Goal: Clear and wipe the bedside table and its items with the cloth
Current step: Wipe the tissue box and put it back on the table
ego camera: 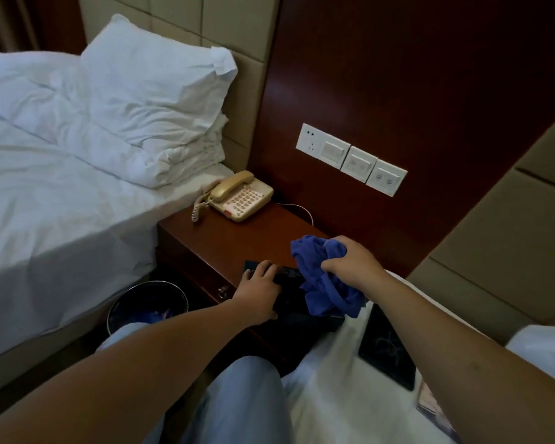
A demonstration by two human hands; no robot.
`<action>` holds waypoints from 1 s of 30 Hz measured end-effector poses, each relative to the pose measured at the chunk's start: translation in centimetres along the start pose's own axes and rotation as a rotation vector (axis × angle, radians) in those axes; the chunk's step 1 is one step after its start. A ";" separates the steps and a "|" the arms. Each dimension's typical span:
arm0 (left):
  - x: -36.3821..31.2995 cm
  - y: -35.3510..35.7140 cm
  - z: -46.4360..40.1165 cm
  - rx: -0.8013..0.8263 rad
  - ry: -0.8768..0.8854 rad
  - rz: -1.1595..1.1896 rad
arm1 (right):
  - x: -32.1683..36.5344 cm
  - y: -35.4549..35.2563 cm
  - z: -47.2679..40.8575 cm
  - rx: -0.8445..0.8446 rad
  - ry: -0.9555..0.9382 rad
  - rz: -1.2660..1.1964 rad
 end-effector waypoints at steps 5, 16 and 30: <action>0.8 1.4 -2.4 -0.015 0.007 0.039 | -1.3 2.1 -3.1 0.052 0.031 0.044; 10.0 5.1 1.0 -0.178 -0.197 0.485 | 1.4 5.9 -9.9 0.152 -0.124 0.490; 11.5 4.0 -4.4 0.096 -0.050 0.466 | 2.9 13.3 -12.7 0.578 -0.401 0.873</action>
Point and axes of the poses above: each hand's wrist, its own z-axis away from the middle knuckle, its own y-axis out of the palm, x = y × z, the point moved 1 cm from there along -z, towards the middle knuckle, and after that the axes turned 14 degrees about -y, right-handed, at the moved point
